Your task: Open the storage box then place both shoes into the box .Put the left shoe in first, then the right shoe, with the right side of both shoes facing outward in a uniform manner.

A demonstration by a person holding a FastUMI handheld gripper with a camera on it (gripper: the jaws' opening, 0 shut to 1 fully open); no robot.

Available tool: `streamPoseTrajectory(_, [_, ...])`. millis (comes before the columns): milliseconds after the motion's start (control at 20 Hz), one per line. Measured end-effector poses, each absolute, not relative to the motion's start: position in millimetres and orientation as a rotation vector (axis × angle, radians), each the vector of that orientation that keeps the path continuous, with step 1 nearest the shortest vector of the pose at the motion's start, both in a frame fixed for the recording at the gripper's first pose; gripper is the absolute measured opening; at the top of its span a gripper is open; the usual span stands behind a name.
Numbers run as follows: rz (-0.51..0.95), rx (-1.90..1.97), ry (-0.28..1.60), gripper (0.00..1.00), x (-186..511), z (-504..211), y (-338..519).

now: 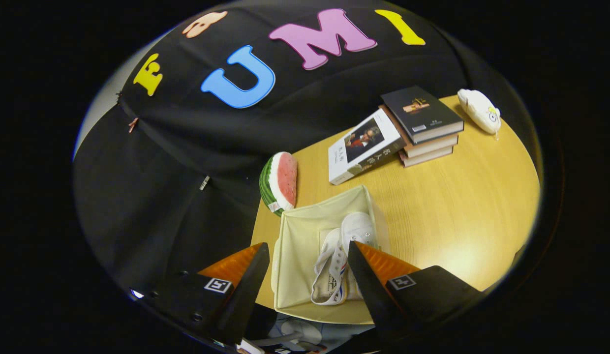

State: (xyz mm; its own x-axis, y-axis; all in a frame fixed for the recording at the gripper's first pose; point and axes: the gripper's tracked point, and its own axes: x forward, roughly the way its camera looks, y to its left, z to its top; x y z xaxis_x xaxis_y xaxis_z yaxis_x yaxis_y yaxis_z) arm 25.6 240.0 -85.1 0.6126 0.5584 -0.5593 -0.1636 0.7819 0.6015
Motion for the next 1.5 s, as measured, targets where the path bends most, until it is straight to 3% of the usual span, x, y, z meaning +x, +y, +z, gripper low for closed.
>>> streamPoseTrajectory(150, [0.416,0.477,0.673,0.99,21.5,-49.3,217.7])
streamPoseTrajectory(550, [0.165,0.18,0.259,0.99,18.4,22.1,125.8])
streamPoseTrajectory(950, [0.05,-0.055,0.023,0.97,0.8,68.7,56.6])
streamPoseTrajectory(1500, [-0.067,0.018,-0.018,0.97,12.8,45.1,-37.6])
